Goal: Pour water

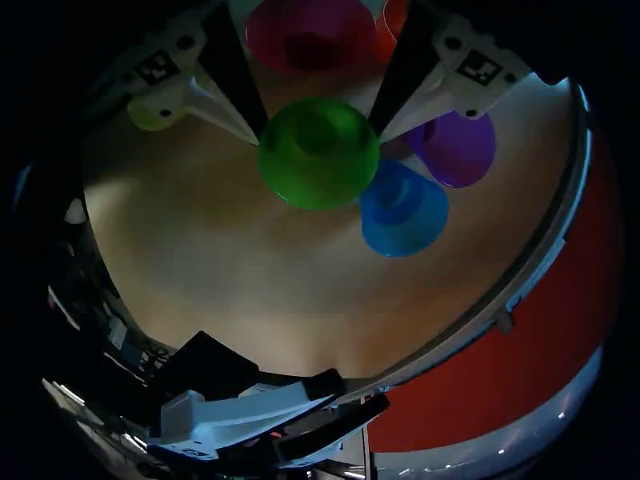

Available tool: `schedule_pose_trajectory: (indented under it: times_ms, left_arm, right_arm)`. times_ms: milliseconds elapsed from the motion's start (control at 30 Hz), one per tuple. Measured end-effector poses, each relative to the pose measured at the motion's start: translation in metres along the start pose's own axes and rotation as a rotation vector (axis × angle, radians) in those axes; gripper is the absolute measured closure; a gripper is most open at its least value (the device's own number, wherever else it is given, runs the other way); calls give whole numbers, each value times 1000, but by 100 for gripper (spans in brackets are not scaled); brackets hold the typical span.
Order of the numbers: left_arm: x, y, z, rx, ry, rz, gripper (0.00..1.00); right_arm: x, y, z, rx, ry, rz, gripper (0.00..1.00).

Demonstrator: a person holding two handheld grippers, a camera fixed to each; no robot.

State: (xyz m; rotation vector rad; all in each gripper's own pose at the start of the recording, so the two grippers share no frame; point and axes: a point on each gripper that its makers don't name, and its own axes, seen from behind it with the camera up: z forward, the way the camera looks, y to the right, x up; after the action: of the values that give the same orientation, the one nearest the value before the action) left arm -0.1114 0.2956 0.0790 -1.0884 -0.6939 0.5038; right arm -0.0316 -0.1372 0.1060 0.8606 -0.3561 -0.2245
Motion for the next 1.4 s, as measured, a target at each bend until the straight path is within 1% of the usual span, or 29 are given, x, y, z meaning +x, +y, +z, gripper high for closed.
schedule_pose_trajectory:
  times_ms: [367,567,767,1000,1200,1400]
  left_arm:
    - [6,-2,-9,11,29,-7,17]
    - [11,-1,-18,11,55,-24,17]
    - [14,-3,-26,27,78,-27,17]
    - [20,-4,-40,42,124,-46,17]
    - [28,-4,-55,56,174,-49,18]
    - [36,-4,-66,71,224,-53,17]
  right_arm:
    - [2,1,1,-3,-4,-1,0]
    - [4,1,1,-8,-3,-1,0]
    - [6,0,1,-11,-4,-3,0]
    - [10,0,0,-17,0,-3,0]
    - [13,0,-2,-22,5,-4,0]
    - [15,-1,-4,-23,9,-5,0]
